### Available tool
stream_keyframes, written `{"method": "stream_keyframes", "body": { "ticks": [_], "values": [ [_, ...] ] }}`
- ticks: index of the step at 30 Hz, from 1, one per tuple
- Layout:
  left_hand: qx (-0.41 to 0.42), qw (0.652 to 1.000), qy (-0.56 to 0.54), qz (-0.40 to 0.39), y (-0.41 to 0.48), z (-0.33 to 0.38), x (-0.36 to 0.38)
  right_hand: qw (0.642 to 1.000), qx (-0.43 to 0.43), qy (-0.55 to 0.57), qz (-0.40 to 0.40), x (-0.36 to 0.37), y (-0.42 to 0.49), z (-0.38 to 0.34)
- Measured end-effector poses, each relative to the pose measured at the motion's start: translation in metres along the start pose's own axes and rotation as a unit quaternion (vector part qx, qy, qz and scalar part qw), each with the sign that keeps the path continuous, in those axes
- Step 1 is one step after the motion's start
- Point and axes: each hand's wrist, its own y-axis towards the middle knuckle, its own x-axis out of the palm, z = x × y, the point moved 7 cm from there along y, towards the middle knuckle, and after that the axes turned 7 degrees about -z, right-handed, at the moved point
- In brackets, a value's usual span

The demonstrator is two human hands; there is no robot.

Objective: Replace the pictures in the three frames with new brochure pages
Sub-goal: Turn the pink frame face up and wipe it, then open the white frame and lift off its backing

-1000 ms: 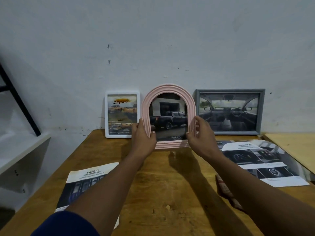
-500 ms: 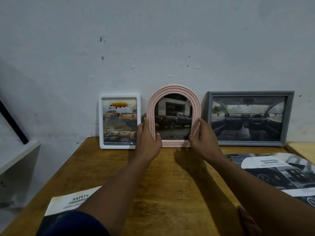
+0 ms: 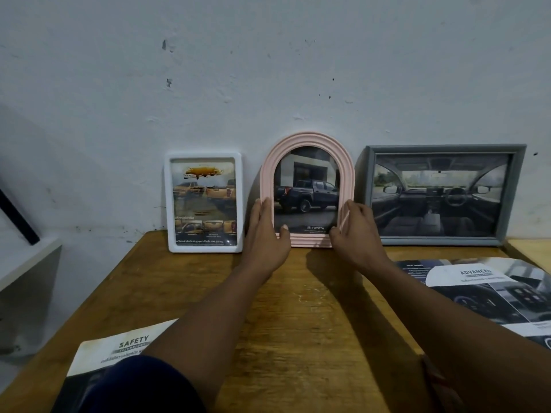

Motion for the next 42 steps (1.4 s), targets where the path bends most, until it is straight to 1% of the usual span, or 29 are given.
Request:
{"method": "stream_keyframes", "body": {
  "ticks": [7, 13, 16, 18, 22, 27, 33, 37, 39, 42],
  "values": [
    [-0.019, 0.999, 0.026, -0.020, -0.012, 0.005, -0.013, 1.000, 0.019, -0.006, -0.015, -0.009, -0.008, -0.013],
    [0.004, 0.998, 0.052, -0.034, -0.038, 0.021, -0.048, 0.999, -0.012, -0.023, -0.043, -0.017, -0.032, -0.052],
    [-0.006, 0.997, 0.075, -0.032, -0.054, 0.022, -0.072, 0.996, -0.041, -0.024, -0.074, -0.010, -0.043, -0.077],
    [-0.011, 0.996, 0.090, -0.025, -0.063, 0.018, -0.088, 0.994, -0.052, -0.008, -0.093, -0.001, -0.048, -0.092],
    [-0.059, 0.995, 0.087, -0.002, -0.070, -0.011, -0.121, 0.989, -0.053, 0.045, -0.129, 0.024, -0.047, -0.120],
    [-0.108, 0.993, 0.048, 0.026, -0.062, -0.060, -0.152, 0.984, -0.023, 0.100, -0.147, 0.066, -0.027, -0.131],
    [-0.162, 0.985, -0.014, 0.061, -0.030, -0.112, -0.160, 0.979, -0.013, 0.143, -0.147, 0.112, 0.010, -0.130],
    [-0.194, 0.978, -0.056, 0.059, -0.009, -0.129, -0.156, 0.975, -0.013, 0.179, -0.133, 0.133, 0.026, -0.130],
    [-0.200, 0.974, -0.094, 0.051, -0.001, -0.135, -0.152, 0.972, -0.007, 0.193, -0.137, 0.142, 0.030, -0.128],
    [-0.201, 0.972, -0.108, 0.061, 0.000, -0.135, -0.151, 0.969, 0.005, 0.210, -0.133, 0.146, 0.030, -0.126]
  ]
}}
